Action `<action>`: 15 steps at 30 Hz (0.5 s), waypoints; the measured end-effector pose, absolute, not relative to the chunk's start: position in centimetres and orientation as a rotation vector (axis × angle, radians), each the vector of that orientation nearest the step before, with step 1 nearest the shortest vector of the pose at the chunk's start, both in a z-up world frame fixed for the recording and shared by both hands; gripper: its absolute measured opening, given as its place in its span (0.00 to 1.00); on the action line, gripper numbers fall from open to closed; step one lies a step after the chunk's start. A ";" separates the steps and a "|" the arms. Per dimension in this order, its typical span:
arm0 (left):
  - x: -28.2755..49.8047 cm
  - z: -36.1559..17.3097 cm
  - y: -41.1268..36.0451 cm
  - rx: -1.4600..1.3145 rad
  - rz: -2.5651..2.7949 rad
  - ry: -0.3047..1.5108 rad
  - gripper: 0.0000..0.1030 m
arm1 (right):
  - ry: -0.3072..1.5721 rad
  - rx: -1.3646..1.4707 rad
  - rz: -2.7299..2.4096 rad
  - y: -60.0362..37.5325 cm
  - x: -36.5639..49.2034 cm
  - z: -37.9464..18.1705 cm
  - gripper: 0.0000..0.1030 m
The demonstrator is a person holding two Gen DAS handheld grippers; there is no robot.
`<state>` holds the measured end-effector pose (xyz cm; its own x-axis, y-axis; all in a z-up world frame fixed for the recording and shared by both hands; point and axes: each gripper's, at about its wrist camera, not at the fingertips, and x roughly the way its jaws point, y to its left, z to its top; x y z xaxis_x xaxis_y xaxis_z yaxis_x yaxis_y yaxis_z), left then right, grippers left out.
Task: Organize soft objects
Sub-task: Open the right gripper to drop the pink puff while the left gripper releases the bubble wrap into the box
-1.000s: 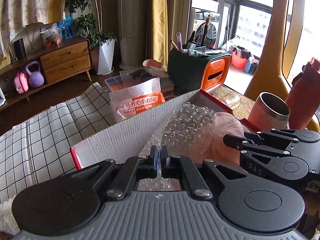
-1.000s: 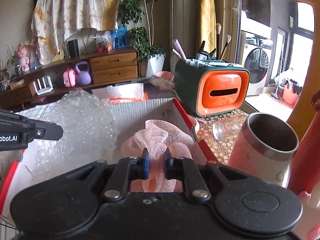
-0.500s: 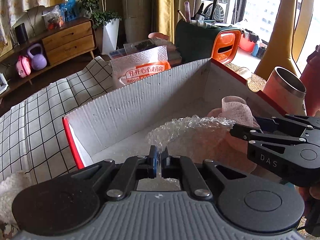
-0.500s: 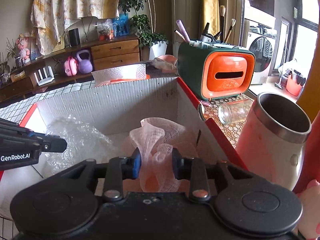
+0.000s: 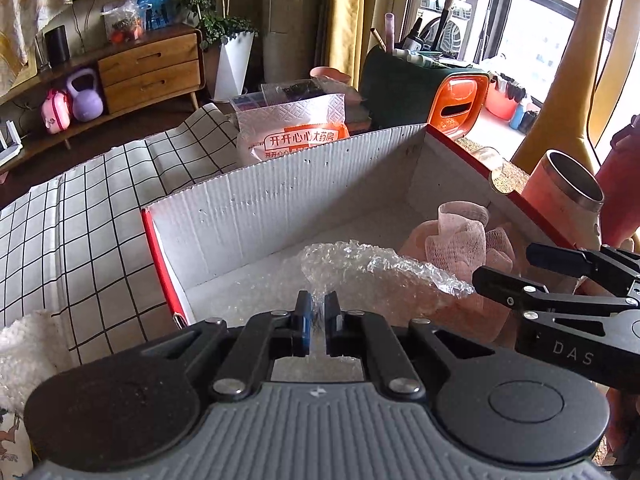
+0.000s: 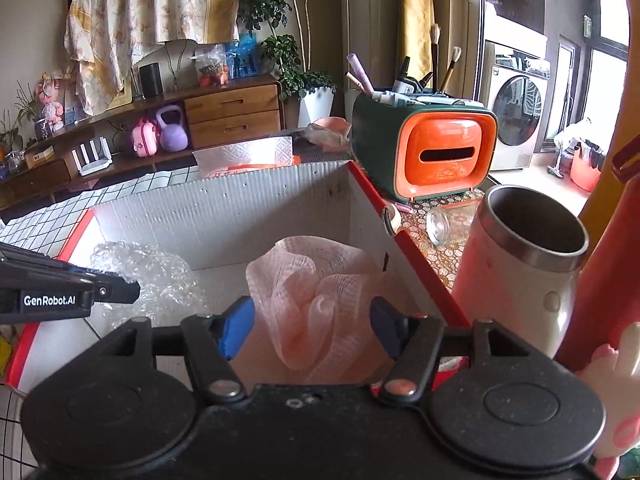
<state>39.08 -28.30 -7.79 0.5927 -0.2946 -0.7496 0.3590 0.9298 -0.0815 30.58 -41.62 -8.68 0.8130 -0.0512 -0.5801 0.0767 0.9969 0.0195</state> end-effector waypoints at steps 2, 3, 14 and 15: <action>38.9 -7.6 -28.1 0.060 -0.388 0.856 0.19 | 0.614 0.037 -0.066 -41.6 30.1 -8.3 0.66; 38.8 -7.5 -27.9 0.045 -0.390 0.853 0.27 | 0.611 0.036 -0.066 -41.5 29.9 -8.2 0.68; 36.6 -4.9 -26.3 0.018 -0.402 0.801 0.83 | 0.587 0.026 -0.043 -41.2 26.6 -6.1 0.81; 36.3 -4.6 -26.0 0.019 -0.401 0.798 0.83 | 0.582 0.026 -0.040 -41.1 26.2 -5.8 0.82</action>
